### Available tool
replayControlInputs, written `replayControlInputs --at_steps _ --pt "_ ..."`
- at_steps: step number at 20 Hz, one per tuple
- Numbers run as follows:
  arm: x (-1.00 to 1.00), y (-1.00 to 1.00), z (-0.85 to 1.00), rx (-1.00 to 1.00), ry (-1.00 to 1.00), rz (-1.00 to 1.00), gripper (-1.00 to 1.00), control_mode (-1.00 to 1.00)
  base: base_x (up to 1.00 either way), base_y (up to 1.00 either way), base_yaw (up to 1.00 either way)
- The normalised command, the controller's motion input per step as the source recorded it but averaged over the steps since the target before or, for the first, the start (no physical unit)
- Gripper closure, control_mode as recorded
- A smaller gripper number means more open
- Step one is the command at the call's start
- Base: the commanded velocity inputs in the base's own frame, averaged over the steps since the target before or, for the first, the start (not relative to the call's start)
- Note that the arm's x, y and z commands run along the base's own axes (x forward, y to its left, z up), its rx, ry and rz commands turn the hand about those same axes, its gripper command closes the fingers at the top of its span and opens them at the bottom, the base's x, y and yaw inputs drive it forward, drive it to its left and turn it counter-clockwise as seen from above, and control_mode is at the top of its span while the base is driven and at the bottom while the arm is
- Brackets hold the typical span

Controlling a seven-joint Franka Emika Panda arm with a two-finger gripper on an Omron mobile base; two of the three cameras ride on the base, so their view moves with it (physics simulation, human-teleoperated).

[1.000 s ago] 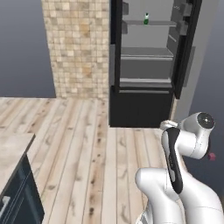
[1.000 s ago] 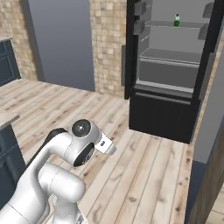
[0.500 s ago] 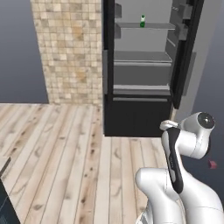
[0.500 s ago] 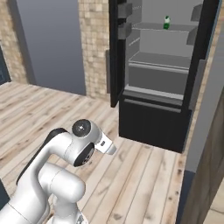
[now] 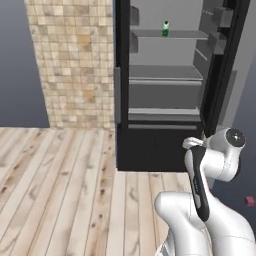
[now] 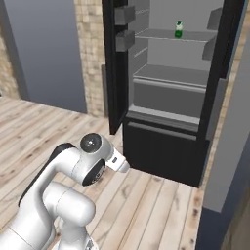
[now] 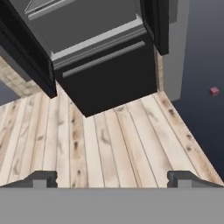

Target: Take a sugar cube from the saucer and place it inside the coffee. Then, grab milk from the fridge and place it next to the coffee on the counter to sweeten the coffee.

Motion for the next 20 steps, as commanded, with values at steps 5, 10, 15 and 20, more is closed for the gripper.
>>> replayControlInputs --at_steps 5,10,15,20 --pt "0.00 0.00 0.00 0.00 0.00 0.00 -1.00 1.00 0.72 -0.42 -0.09" --pt "0.00 0.00 0.00 0.00 0.00 0.00 -1.00 1.00 0.59 -0.42 -0.16" --pt "0.00 0.00 0.00 0.00 0.00 0.00 -1.00 1.00 0.62 -0.30 -0.16" --pt "0.00 0.00 0.00 0.00 0.00 0.00 -1.00 1.00 0.74 -0.07 -0.10"
